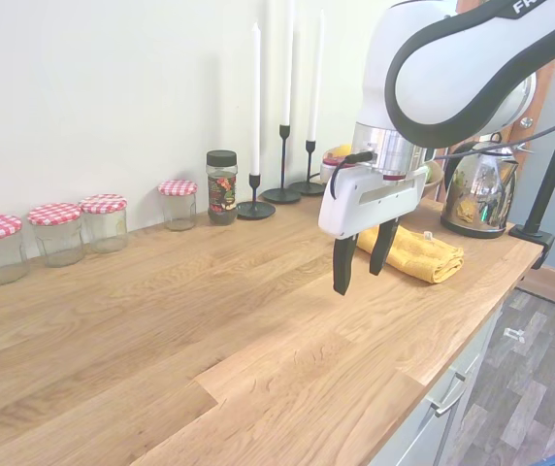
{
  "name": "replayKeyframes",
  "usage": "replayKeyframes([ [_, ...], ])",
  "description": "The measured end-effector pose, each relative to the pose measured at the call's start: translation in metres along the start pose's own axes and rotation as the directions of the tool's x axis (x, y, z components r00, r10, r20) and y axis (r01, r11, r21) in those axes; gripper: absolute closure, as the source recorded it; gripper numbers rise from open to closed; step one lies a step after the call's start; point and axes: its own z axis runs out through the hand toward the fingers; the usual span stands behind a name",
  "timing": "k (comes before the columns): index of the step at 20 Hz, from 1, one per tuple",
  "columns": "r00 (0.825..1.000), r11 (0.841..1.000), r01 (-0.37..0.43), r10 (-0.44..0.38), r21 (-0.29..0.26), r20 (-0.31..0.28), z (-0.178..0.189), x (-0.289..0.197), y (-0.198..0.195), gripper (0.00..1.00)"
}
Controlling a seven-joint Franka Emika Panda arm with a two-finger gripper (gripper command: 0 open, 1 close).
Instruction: Wipe the counter
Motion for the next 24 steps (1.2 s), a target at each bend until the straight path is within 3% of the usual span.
replayKeyframes([
  [9,0.999,0.999,-0.054,0.054,0.008,-0.008,-0.002,0.028,0.008,0.00],
  [24,0.979,0.979,-0.201,0.201,0.038,0.023,0.000,0.179,0.103,0.00],
])
